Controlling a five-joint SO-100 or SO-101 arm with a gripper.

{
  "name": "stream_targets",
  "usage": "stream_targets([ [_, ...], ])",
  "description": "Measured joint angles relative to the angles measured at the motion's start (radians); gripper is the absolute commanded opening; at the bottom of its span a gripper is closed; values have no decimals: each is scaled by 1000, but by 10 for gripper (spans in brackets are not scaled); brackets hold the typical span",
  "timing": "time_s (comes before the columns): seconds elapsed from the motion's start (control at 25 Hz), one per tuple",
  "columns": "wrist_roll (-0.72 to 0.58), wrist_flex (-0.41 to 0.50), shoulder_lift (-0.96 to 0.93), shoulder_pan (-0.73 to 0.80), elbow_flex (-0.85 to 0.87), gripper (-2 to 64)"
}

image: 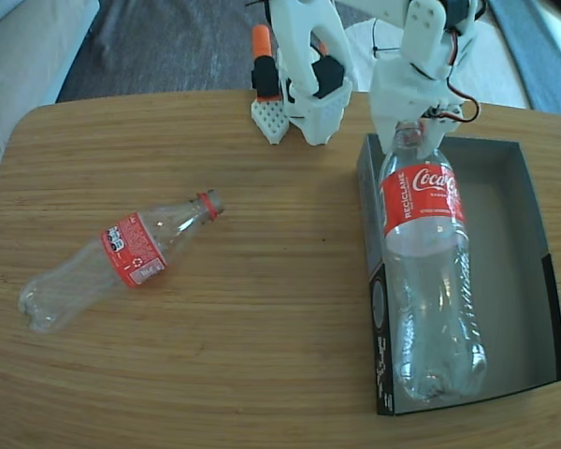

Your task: Grasp the bottles and put them in the box.

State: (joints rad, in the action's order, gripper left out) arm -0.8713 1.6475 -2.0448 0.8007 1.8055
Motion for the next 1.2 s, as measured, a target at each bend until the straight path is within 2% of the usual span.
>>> stream_targets([
  [0.24, 14, -12, 0, 101, 0, 76],
  [0.44, 158, -74, 0, 117, 0, 76],
  [0.72, 267, -80, 0, 121, 35, 76],
  [1.0, 270, -80, 0, 121, 35, 80],
  [1.2, 190, -80, 0, 121, 86, 77],
])
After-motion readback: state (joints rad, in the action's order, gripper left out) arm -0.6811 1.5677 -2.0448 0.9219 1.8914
